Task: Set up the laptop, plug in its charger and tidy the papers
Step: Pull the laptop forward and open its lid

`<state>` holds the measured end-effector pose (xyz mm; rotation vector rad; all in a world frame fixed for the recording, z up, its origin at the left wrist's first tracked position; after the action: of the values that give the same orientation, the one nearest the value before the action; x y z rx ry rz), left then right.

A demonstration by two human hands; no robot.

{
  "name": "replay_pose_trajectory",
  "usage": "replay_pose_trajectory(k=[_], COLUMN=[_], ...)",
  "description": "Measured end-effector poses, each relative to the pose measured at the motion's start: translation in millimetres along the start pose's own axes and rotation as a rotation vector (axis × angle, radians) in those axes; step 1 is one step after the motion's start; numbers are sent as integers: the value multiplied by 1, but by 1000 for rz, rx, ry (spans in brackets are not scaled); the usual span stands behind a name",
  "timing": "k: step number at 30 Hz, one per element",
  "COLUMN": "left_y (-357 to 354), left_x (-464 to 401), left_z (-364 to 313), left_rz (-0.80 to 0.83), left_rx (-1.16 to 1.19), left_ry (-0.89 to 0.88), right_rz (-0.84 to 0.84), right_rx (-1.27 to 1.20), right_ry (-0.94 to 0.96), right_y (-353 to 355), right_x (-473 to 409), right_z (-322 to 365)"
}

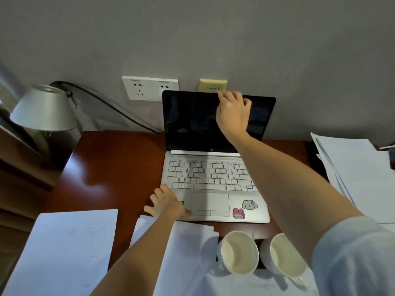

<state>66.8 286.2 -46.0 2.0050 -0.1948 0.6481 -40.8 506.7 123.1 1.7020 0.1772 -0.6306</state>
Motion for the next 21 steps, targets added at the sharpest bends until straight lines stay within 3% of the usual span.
replay_pose_trajectory(k=[7, 21], left_y=[3, 2], left_x=[4, 6], left_z=[-2, -4], left_rz=[3, 0], left_rx=[-12, -19], left_ry=[-7, -16], right_rz=[197, 403], right_rx=[12, 41], right_ry=[74, 224], right_y=[-22, -28], right_x=[5, 0], right_z=[1, -12])
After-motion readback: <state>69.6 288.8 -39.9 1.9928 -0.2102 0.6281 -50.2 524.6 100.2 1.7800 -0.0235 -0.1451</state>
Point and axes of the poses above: each hand's wrist, its own x-axis away from the middle knuckle, its own y-axis out of the back of the hand, z = x × y, the point moved 5 cm from there along -x, towards the middle knuckle, and after that the axes turned 14 degrees about x, right-handed, at the moved point
